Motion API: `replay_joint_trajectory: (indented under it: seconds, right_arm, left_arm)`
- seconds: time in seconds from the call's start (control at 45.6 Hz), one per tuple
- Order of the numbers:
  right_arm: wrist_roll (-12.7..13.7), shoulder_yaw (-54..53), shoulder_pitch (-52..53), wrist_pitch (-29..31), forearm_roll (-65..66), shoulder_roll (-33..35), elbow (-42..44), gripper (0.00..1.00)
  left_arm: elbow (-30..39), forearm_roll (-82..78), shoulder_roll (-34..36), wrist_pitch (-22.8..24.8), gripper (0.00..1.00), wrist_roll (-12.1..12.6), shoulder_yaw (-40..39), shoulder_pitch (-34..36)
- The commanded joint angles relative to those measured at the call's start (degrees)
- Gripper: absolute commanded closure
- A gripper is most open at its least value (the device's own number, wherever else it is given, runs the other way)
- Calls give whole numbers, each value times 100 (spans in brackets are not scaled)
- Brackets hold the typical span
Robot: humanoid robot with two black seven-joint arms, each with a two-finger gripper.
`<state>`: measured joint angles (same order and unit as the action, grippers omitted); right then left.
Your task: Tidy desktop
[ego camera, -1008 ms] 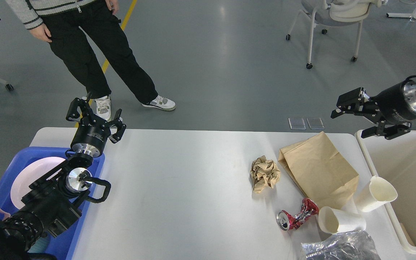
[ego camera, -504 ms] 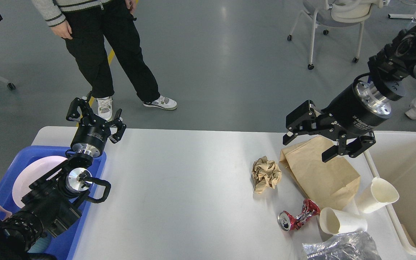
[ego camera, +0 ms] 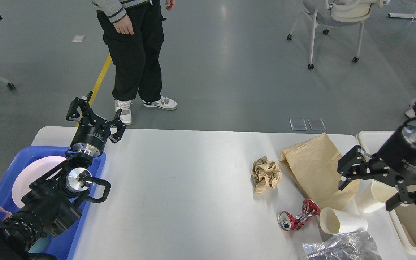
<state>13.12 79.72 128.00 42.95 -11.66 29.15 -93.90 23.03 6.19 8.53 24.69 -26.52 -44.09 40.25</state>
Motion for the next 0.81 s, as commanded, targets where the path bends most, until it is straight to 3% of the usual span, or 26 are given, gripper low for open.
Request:
replay_joint_trajectory:
  seconds: [0.0, 0.307, 0.416, 0.526, 0.635, 0.789]
  right_arm:
    - [15, 175, -609, -532, -20, 793, -6, 0]
    - [-37, 18, -2313, -1508, -275, 2613, -15, 0]
    - [-143, -693, -3376, -2070, -380, 3211, -102, 0]
    - [-354, -1712, -4642, -2580, -582, 3273, -120, 0]
    - [-389, -2618, -5723, -3195, -583, 3273, -59, 0]
    - [-538, -3419, -6445, -3460, -609, 3177, -32, 0]
  left_arm:
    - [0, -4, 0, 0, 2, -3, 6, 0]
    - [0, -4, 0, 0, 2, -3, 6, 0]
    - [0, -4, 0, 0, 2, 6, 6, 0]
    - [0, 5, 0, 0, 2, -3, -3, 0]
    - [0, 5, 0, -8, 2, -3, -3, 0]
    - [0, 5, 0, -8, 2, -3, -3, 0]
